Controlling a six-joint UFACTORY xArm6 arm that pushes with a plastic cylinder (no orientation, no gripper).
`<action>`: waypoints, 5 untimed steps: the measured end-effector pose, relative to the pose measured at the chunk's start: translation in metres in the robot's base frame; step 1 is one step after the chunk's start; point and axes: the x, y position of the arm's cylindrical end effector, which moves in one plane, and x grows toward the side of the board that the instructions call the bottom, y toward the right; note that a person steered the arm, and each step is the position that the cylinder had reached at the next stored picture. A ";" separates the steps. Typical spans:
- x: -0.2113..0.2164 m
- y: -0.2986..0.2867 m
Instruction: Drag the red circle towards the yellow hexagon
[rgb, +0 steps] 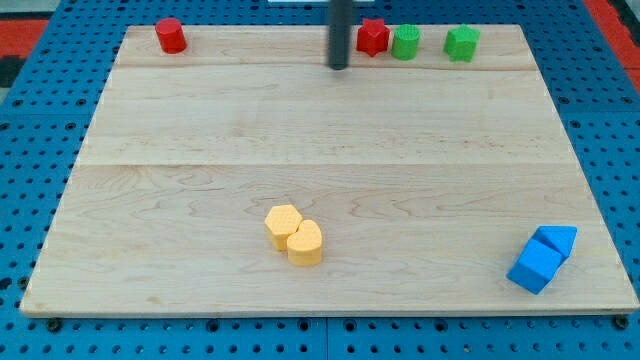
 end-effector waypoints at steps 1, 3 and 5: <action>-0.004 -0.136; -0.063 -0.282; -0.026 -0.119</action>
